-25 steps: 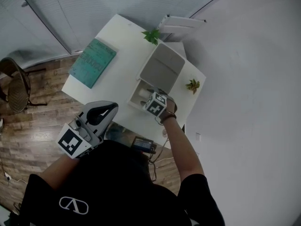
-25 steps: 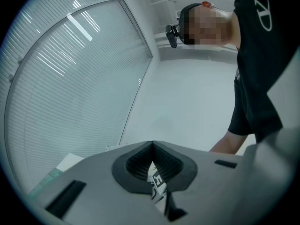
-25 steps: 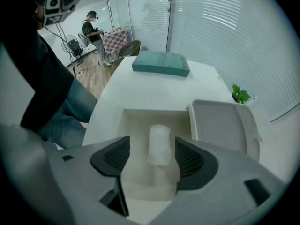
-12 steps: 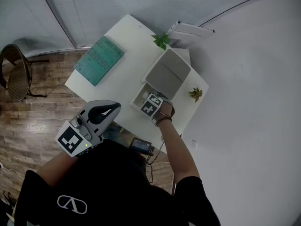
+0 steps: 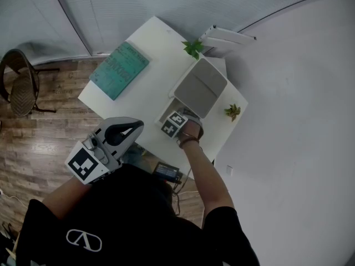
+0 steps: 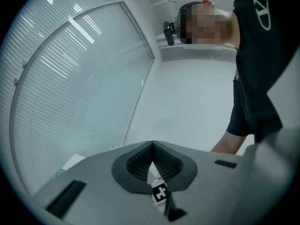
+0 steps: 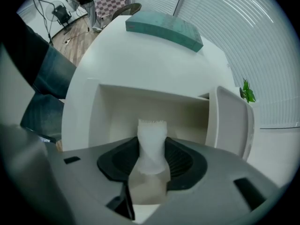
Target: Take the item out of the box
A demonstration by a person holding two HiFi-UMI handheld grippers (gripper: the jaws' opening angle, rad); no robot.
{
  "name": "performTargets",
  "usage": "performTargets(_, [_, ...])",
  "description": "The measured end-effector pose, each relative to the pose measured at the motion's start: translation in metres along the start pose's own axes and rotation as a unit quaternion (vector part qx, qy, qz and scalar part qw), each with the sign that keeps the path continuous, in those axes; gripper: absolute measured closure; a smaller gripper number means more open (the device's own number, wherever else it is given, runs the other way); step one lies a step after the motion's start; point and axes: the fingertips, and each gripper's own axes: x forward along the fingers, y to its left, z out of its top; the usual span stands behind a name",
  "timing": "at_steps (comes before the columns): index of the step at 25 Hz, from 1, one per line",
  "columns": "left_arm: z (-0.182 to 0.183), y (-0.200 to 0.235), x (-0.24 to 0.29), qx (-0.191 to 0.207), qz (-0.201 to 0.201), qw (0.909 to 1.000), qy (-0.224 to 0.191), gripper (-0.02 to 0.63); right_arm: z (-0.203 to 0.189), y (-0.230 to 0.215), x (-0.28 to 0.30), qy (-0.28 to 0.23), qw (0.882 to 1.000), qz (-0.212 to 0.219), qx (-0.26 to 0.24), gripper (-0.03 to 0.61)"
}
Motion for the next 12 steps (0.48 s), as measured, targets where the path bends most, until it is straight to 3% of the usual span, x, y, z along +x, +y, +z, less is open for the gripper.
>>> performTargets(6, [0.0,-0.002,0.0,0.002,-0.005,1.0,0.001,0.609,-0.005,-0.001,-0.004,-0.008,1.0,0.002,0.013,0.416])
performTargets(12, [0.005,-0.008,0.007,0.008,-0.021,0.9997,-0.004,0.609,-0.012,-0.001,-0.041,-0.056,0.997,-0.005,0.049,0.416])
